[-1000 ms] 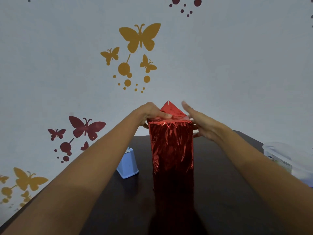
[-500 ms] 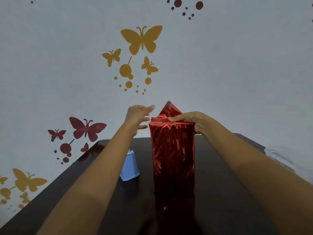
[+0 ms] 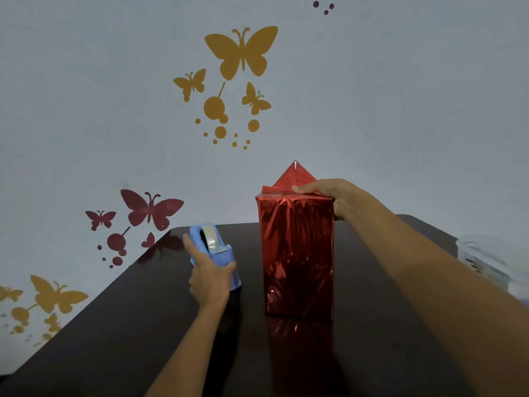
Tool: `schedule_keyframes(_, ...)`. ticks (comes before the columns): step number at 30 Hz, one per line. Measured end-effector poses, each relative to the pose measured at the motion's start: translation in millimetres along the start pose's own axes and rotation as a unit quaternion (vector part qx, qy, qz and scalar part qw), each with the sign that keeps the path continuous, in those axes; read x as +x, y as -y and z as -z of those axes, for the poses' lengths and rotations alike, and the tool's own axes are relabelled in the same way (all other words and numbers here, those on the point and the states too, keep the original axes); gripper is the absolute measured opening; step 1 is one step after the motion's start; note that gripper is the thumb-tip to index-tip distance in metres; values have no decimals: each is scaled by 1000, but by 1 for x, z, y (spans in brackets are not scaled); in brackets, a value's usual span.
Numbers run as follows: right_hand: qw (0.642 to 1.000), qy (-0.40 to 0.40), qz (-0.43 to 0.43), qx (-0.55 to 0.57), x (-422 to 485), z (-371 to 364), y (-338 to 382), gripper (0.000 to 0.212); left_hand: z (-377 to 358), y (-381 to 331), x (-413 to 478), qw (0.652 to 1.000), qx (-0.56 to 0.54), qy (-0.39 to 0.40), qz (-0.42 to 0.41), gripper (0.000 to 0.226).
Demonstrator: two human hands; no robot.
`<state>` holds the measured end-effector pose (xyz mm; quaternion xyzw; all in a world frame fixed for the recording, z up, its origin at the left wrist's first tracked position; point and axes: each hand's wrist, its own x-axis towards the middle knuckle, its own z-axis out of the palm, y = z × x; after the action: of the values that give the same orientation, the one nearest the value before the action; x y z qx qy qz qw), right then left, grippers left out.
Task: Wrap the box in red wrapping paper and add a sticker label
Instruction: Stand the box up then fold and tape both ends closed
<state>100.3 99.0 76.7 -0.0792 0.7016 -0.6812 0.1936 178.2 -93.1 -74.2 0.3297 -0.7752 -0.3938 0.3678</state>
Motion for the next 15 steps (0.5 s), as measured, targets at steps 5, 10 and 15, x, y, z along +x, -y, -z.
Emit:
schedule_keyframes(5, 1000, -6, 8, 15, 2, -1, -1, 22, -1, 7, -6, 1000, -14, 24, 6, 123)
schedule_keyframes(10, 1000, -4, 8, 21, 2, 0, -2, 23, -22, -9, 4, 995, -36, 2, 89, 117)
schedule_keyframes(15, 999, -4, 19, 26, 0, 3, -3, 20, 2, 13, 24, 997, 10, 40, 68, 101)
